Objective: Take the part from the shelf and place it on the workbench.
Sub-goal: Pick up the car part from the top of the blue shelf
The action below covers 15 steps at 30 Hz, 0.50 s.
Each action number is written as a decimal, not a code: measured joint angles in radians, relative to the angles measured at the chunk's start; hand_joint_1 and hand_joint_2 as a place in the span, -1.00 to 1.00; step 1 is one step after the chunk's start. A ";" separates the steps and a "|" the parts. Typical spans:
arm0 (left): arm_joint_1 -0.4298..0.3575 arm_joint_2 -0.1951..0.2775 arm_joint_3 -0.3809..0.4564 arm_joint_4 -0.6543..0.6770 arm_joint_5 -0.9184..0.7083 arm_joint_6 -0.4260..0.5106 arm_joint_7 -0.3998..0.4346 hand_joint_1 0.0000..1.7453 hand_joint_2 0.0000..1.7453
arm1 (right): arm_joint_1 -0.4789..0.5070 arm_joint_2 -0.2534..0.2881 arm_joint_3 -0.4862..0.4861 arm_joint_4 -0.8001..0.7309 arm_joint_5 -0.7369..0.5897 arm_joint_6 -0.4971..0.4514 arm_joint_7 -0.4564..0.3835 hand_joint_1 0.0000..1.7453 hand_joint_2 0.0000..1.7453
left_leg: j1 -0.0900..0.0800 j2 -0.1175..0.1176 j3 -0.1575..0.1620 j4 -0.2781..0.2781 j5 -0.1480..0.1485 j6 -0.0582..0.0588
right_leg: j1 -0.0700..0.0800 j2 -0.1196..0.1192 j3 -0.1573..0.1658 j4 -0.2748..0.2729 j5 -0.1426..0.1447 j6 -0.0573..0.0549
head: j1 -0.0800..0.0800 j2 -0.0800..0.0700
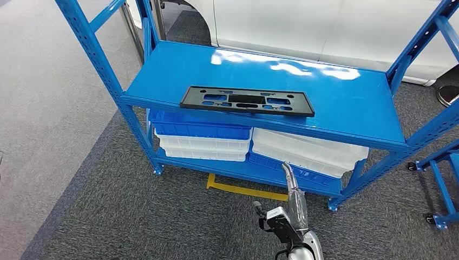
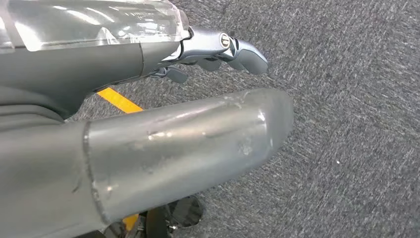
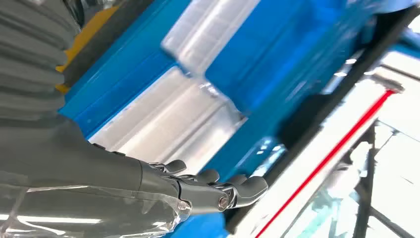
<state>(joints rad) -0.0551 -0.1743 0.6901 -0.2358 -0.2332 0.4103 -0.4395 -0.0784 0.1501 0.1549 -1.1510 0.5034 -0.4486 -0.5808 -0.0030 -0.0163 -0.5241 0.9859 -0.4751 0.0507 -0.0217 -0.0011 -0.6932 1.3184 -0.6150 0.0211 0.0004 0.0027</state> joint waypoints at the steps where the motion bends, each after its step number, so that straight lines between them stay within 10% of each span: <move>1: 0.000 0.000 0.000 0.000 -0.002 -0.002 0.000 -1.00 -1.00 | 0.003 -0.002 0.015 -0.014 -0.003 0.001 0.002 -1.00 -1.00 | 0.000 -0.004 0.001 0.001 -0.002 -0.002 | 0.000 0.000 0.008 -0.025 0.022 -0.001 | 0.000 0.000; 5: -0.003 0.000 -0.001 0.001 -0.017 -0.014 -0.001 -1.00 -1.00 | 0.015 -0.013 0.112 -0.106 -0.024 0.008 0.022 -1.00 -1.00 | 0.000 -0.034 0.008 0.012 -0.016 -0.016 | 0.000 0.048 0.098 -0.244 0.145 -0.016 | 0.000 0.000; 9: -0.002 0.003 -0.002 0.001 -0.034 -0.026 -0.003 -1.00 -1.00 | 0.029 -0.027 0.224 -0.210 -0.038 0.019 0.050 -1.00 -1.00 | 0.009 -0.062 -0.003 0.016 -0.020 -0.043 | 0.004 0.048 0.118 -0.287 0.142 -0.026 | 0.000 0.000; 12: 0.000 0.009 -0.002 0.002 -0.047 -0.036 -0.004 -1.00 -1.00 | 0.033 -0.032 0.309 -0.285 -0.048 0.024 0.071 -1.00 -1.00 | 0.011 -0.021 -0.040 0.095 -0.066 -0.059 | -0.004 0.019 0.135 -0.304 0.142 -0.042 | -0.001 0.000; 15: -0.001 0.011 -0.002 0.002 -0.059 -0.042 -0.005 -1.00 -1.00 | 0.045 -0.040 0.384 -0.343 -0.052 0.026 0.104 -1.00 0.50 | 0.019 0.007 -0.143 0.275 -0.129 -0.074 | -0.001 -0.006 0.139 -0.303 0.134 -0.049 | -0.001 0.000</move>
<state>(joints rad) -0.0564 -0.1634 0.6885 -0.2335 -0.2923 0.3681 -0.4443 -0.0339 0.1104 0.5392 -1.4940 0.4516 -0.4222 -0.4772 0.0159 -0.0095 -0.6672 1.2605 -0.6044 -0.0237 -0.0225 -0.0070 -0.5539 1.0159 -0.4813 -0.0278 -0.0004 0.0027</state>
